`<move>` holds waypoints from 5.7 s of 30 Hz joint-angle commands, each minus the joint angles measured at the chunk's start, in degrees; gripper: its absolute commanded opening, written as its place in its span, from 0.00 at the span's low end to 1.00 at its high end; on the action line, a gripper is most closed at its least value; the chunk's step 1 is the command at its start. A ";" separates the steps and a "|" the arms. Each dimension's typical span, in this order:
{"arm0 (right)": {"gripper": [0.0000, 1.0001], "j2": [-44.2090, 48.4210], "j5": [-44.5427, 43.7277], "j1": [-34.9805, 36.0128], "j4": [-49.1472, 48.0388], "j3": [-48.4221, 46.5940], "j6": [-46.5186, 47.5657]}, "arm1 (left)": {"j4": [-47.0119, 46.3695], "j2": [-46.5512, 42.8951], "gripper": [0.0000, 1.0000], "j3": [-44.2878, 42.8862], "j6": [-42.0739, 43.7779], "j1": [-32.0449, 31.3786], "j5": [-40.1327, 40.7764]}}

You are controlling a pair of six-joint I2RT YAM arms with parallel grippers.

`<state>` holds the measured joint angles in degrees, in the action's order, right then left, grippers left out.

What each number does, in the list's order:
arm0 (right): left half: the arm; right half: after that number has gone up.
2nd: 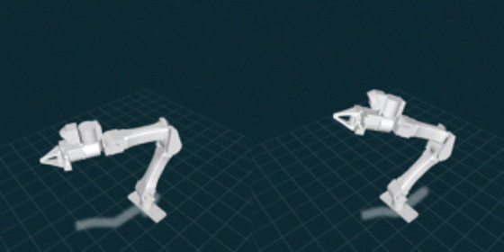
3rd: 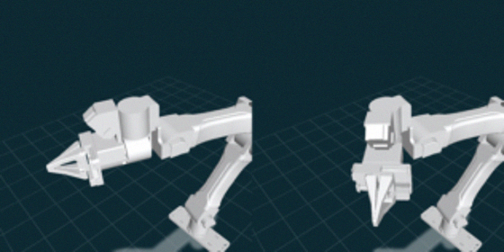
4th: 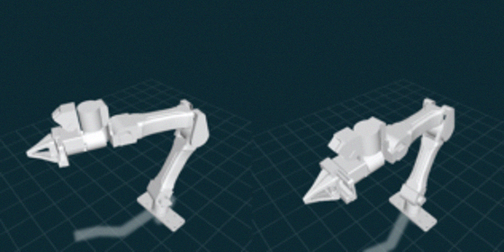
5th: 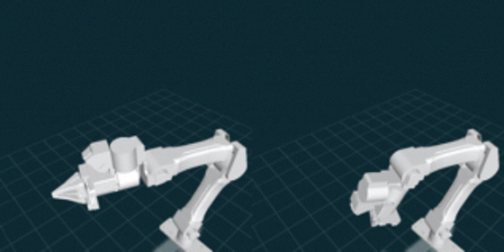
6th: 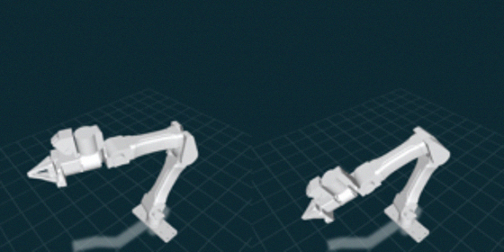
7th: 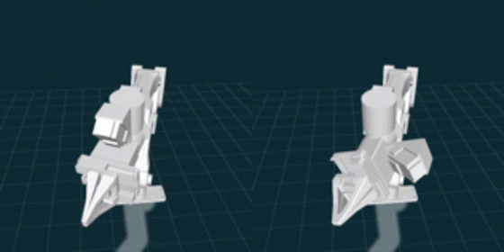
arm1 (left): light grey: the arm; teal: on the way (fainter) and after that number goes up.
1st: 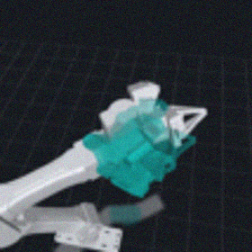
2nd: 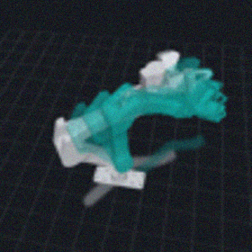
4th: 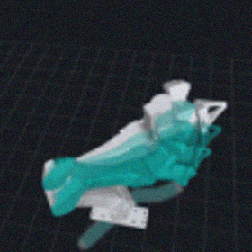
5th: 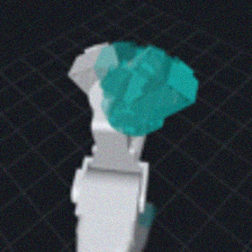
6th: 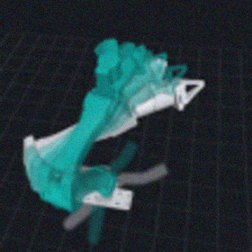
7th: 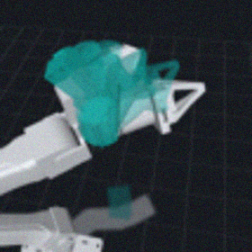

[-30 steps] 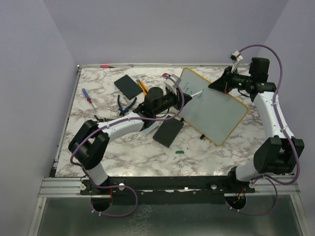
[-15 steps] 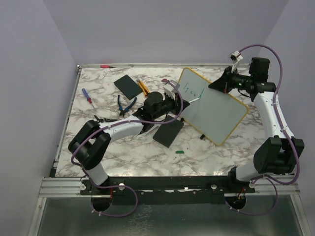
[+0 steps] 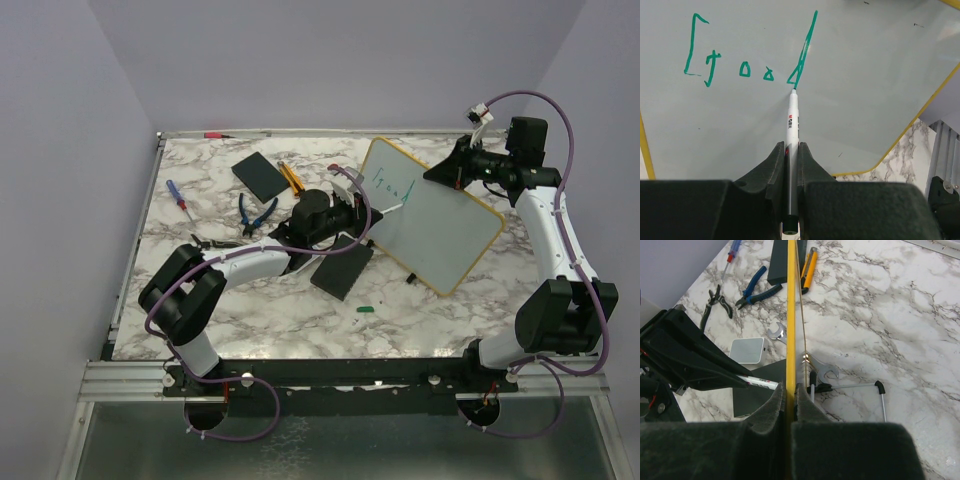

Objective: Write a sentence on the whiteboard

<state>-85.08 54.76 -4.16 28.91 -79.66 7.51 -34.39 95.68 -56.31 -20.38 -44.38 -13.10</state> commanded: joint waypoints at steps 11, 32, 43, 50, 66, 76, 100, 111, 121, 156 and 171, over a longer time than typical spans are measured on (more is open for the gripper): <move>0.01 -0.78 2.45 0.74 5.79 0.73 0.31 | -0.41 0.03 0.00 -0.56 1.02 -1.41 -3.05; 0.01 -0.36 1.94 0.74 5.42 1.15 0.36 | 1.67 -4.22 0.00 -0.93 1.84 -1.40 -0.42; 0.01 -0.09 1.99 0.74 5.21 1.26 0.34 | 4.32 -8.13 0.00 -0.92 1.74 -1.41 -1.18; 0.01 0.00 2.01 0.74 5.06 1.26 0.14 | 4.33 -6.57 0.00 -3.43 1.12 -2.87 -1.57; 0.01 -0.08 2.01 0.74 5.11 1.26 0.14 | 4.33 0.38 0.00 -8.33 1.91 -5.09 -0.31; 0.01 -0.18 1.96 0.74 5.11 1.26 0.14 | 4.25 2.28 0.00 -8.79 2.78 -5.10 0.97; 0.01 -0.26 1.81 0.78 5.20 1.19 -0.04 | 4.33 1.74 0.00 -3.70 2.75 -5.14 1.30; 0.01 -0.17 1.82 0.74 5.28 1.26 0.05 | 4.25 2.31 0.00 -5.34 2.67 -5.24 1.16; 0.01 -0.18 1.84 0.74 5.20 1.26 0.05 | 3.64 3.21 0.00 -8.39 2.40 -5.53 0.56; 0.01 0.08 1.93 0.74 5.37 1.08 0.23 | 3.10 1.16 0.00 -7.38 2.78 -7.58 0.08; 0.01 0.11 1.93 0.74 5.37 1.08 0.23 | 2.93 3.50 0.00 -8.75 2.71 -7.69 2.01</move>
<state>-85.08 54.76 -4.19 28.91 -79.66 7.51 -30.55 98.06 -63.33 -18.37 -51.72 -12.49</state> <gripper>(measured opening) 0.027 0.115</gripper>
